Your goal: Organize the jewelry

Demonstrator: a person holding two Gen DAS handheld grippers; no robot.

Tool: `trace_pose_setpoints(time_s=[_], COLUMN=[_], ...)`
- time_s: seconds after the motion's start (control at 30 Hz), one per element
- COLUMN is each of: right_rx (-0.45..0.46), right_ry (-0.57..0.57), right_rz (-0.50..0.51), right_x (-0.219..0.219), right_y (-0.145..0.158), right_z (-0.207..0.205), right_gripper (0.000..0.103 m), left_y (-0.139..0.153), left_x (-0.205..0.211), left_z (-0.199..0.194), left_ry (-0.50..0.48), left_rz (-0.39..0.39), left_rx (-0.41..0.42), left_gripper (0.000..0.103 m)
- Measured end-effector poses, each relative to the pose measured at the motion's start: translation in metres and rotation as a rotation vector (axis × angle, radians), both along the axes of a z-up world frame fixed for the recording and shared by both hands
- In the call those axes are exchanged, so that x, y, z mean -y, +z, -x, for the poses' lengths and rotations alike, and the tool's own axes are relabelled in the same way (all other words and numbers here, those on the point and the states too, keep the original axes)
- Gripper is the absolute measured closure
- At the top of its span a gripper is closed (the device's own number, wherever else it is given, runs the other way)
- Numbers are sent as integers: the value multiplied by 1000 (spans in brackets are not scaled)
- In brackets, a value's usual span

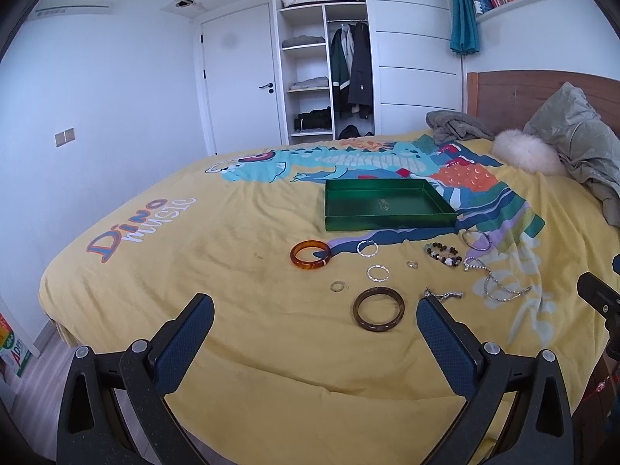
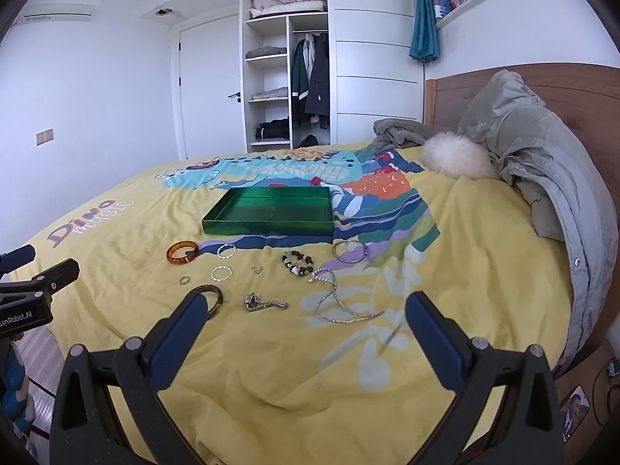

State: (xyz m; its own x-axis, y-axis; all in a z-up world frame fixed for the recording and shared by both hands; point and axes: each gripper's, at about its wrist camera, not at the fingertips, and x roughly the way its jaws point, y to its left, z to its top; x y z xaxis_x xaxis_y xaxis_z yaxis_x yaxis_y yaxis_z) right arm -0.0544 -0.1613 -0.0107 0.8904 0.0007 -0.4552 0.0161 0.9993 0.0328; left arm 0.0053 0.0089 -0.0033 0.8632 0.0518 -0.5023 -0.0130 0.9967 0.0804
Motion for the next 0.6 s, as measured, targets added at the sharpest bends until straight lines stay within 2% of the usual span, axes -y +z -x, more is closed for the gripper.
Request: trace_pose_setpoints(time_s=[0.6], right_rx=[-22], right_ry=[7], right_rz=[-16], right_x=[9], right_y=[-11], right_z=[-15], right_gripper=[1], left_y=[-5], left_x=[8], left_z=[-17], left_ry=[-28], left_rz=[24], left_rx=[-10], left_gripper=[0])
